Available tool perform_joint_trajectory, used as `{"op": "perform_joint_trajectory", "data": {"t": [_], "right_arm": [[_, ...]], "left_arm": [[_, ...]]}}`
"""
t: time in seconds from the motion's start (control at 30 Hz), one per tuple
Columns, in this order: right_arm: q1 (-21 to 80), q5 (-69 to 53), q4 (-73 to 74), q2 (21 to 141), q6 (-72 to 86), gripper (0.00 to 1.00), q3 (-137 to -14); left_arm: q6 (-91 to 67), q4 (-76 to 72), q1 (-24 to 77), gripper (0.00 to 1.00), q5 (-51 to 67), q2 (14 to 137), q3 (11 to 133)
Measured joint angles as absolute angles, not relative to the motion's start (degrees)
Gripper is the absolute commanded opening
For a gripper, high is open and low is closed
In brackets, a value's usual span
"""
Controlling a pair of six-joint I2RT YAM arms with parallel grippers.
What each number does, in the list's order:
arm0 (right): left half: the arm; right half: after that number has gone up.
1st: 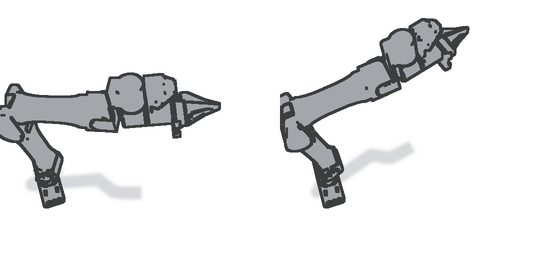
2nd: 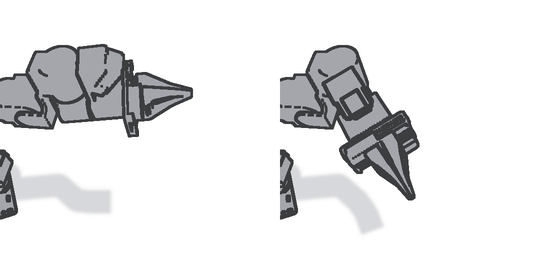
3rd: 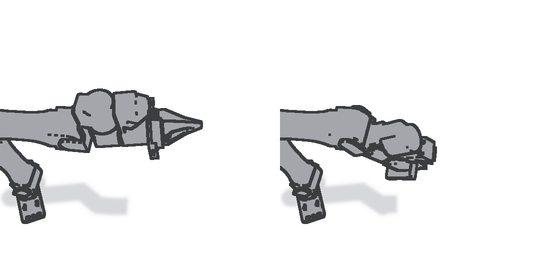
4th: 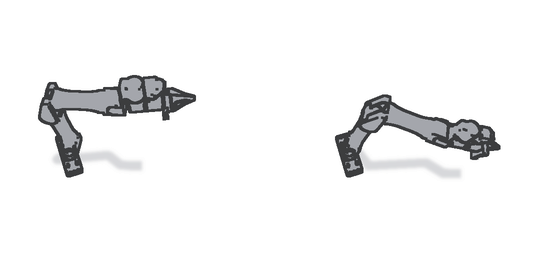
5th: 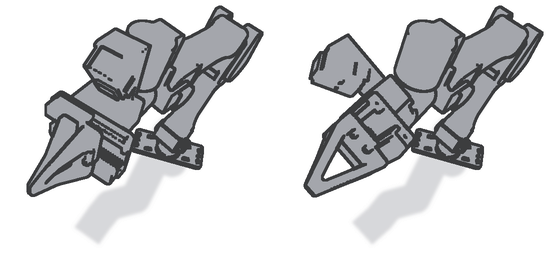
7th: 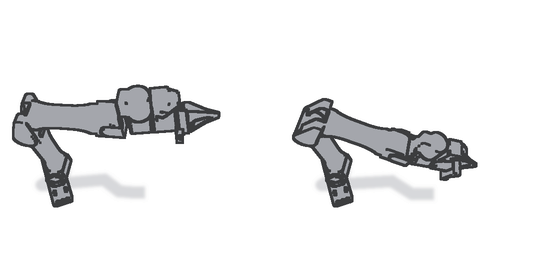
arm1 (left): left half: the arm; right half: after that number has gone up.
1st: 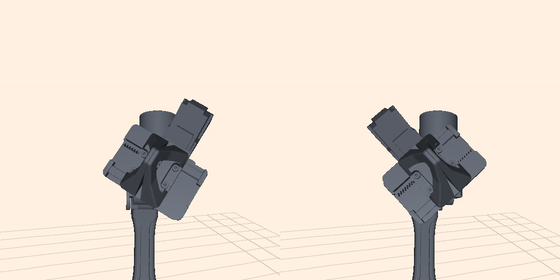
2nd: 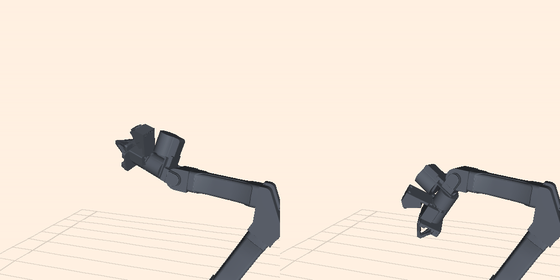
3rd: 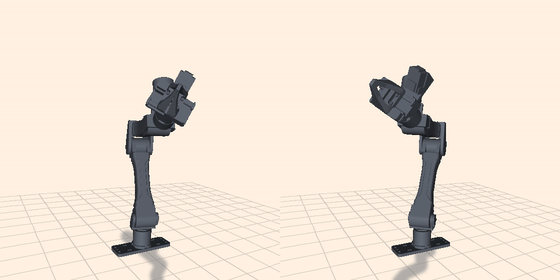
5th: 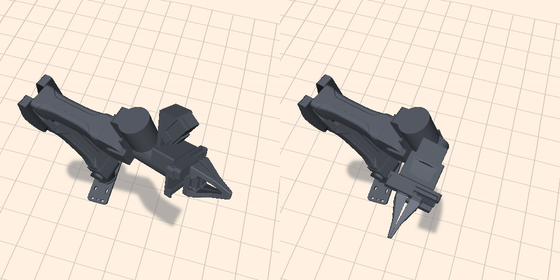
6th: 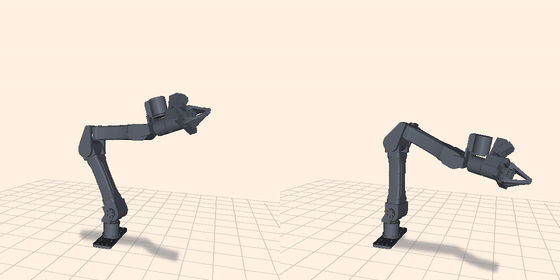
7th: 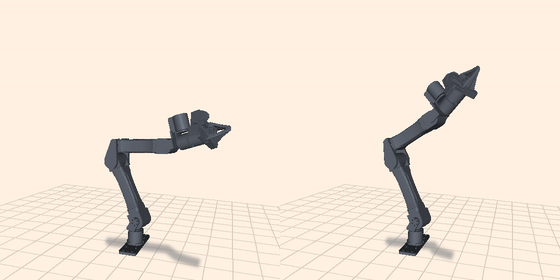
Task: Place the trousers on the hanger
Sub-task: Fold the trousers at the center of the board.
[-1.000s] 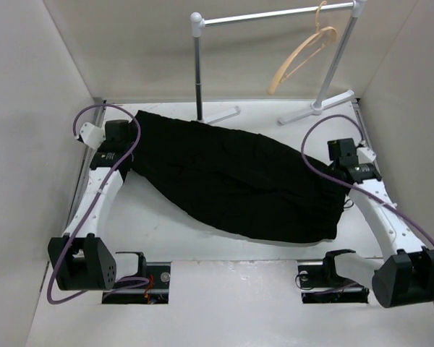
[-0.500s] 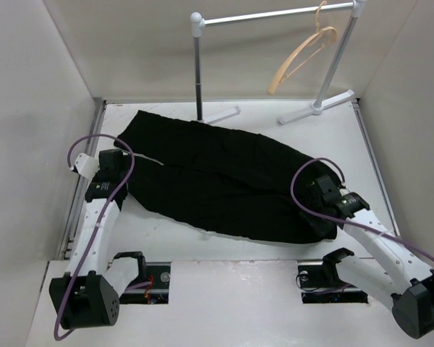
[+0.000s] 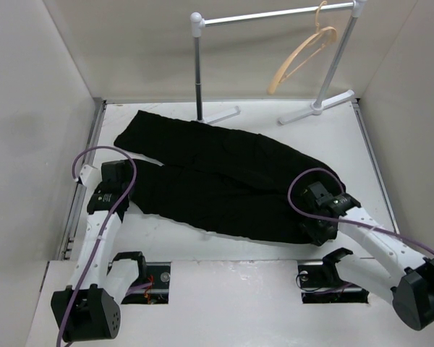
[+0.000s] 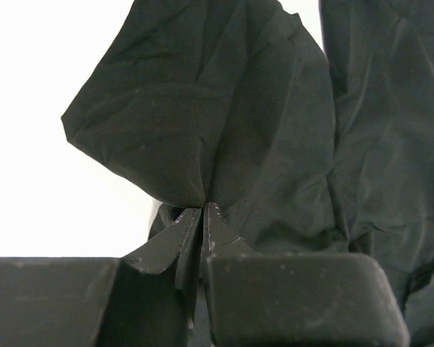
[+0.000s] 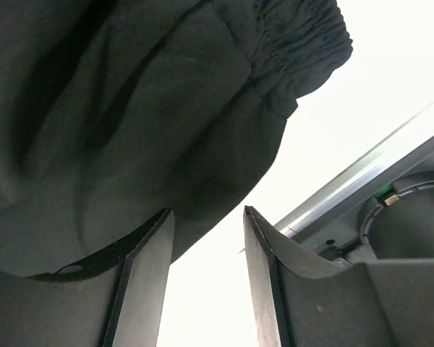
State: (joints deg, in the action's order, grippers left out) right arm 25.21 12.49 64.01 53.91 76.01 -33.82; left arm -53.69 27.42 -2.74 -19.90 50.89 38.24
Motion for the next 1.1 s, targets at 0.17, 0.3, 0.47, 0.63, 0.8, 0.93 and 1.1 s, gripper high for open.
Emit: {"op": "perform_joint_trajectory", "data": {"t": [0.17,0.3,0.47,0.63,0.8,0.93,1.1], "right_arm": [[25.21,11.64,58.81,59.22,78.43,0.42,-32.45],[25.21,11.92,56.14,62.39,79.96,0.18,-31.81],[24.12,12.45,55.27,61.08,79.24,0.02,-31.81],[22.74,14.06,58.15,50.35,76.38,0.01,-32.64],[16.82,15.88,61.12,45.84,69.41,0.01,-38.76],[11.64,16.43,60.99,47.09,62.04,0.01,-45.52],[5.80,16.36,58.30,53.98,53.47,0.01,-54.13]], "left_arm": [[-54.61,27.05,-1.54,0.03,-19.51,49.76,37.65],[-55.18,26.87,-1.19,0.03,-19.31,49.08,35.79],[-55.37,27.33,-1.69,0.02,-18.98,48.21,35.05],[-55.31,28.25,-3.20,0.00,-18.98,45.95,35.29],[-54.24,29.89,-3.18,0.00,-19.57,47.97,41.06],[-52.34,28.64,-2.46,0.00,-21.45,53.12,50.00],[-49.54,25.06,-2.17,0.00,-23.73,62.50,59.40]]}}
